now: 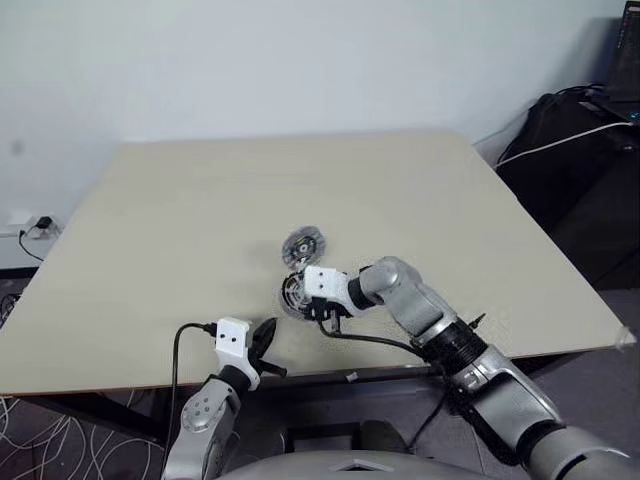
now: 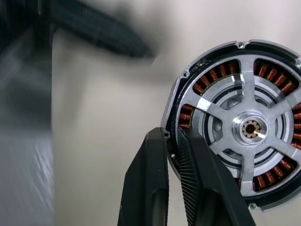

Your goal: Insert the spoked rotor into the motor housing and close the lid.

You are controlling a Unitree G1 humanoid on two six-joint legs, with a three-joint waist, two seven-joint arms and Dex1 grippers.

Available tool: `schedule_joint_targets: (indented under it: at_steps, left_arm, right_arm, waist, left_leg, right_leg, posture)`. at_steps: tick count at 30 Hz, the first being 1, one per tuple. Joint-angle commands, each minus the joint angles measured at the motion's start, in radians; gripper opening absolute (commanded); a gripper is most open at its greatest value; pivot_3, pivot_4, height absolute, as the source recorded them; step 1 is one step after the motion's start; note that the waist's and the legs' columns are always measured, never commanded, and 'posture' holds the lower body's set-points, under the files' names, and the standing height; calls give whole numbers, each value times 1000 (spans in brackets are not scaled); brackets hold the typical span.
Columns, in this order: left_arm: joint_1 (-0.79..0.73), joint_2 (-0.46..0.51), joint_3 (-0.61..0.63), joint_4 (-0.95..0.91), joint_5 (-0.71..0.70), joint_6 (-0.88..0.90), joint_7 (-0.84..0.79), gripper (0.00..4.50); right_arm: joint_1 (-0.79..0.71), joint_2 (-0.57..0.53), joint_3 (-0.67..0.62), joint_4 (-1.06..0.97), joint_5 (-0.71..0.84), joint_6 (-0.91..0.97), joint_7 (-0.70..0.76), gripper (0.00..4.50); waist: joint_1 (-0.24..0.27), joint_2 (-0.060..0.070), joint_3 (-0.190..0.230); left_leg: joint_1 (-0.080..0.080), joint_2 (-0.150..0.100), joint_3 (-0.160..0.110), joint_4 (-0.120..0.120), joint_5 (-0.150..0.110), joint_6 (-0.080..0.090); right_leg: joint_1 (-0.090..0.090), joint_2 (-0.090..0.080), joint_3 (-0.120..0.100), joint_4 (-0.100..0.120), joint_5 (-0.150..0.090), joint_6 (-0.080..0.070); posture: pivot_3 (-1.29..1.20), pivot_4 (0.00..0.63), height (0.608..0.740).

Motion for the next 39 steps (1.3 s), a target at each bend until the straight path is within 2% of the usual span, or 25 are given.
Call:
schedule_joint_targets:
  at_steps: [1,2,6,10,17,26,32,39]
  left_arm:
    - [-8,-6,1,-8,-12,-30,-9,0]
    - [-8,-6,1,-8,-12,-30,-10,0]
    - [-14,-4,-5,-10,-11,-22,-14,0]
    - [-19,1,-7,-16,-11,-10,-18,0]
    - [-10,5,-6,-47,-11,12,-16,0]
    - [3,2,-4,-76,-12,30,-5,0]
    - [-2,6,-12,-81,-13,44,-13,0]
    - [-2,10,-16,-84,-13,52,-15,0]
  right_arm:
    - [12,-26,-103,-229,84,260,-26,78]
    - [17,-38,-107,-262,95,307,-36,78]
    - [25,34,-239,-359,168,702,-154,78]
    - [11,156,-361,-354,216,878,-271,78]
    - [4,290,-459,-280,284,891,-471,78]
    - [38,398,-583,-261,436,891,-741,78]
    - [132,493,-603,-359,662,891,-1012,78]
    - [124,510,-672,-316,953,891,-1349,78]
  waist:
    - [5,0,0]
    - [8,0,0]
    - [12,0,0]
    - [6,0,0]
    - [-3,0,0]
    - [-14,1,-1]
    - [-19,3,-1]
    - [-29,3,-1]
  left_leg:
    - [-1,0,0,1,0,0]
    - [-1,0,0,1,0,1]
    - [-2,0,0,1,-1,1]
    - [-4,0,0,1,-1,1]
    - [-8,-1,0,1,0,0]
    - [-8,0,0,0,0,0]
    - [-8,0,0,-1,0,0]
    - [-8,0,1,0,1,0]
  right_leg:
    - [0,0,0,0,0,0]
    - [0,-1,0,-1,0,0]
    - [-1,-1,-1,0,0,0]
    - [-3,-1,-1,0,0,0]
    - [-9,-1,0,1,1,-1]
    - [-10,-1,0,1,1,-1]
    - [-10,-1,1,1,1,-1]
    - [-10,0,1,2,1,-1]
  posture:
    - [0,0,740]
    - [0,0,740]
    - [0,0,740]
    - [0,0,740]
    - [0,0,740]
    - [0,0,740]
    - [0,0,740]
    - [0,0,740]
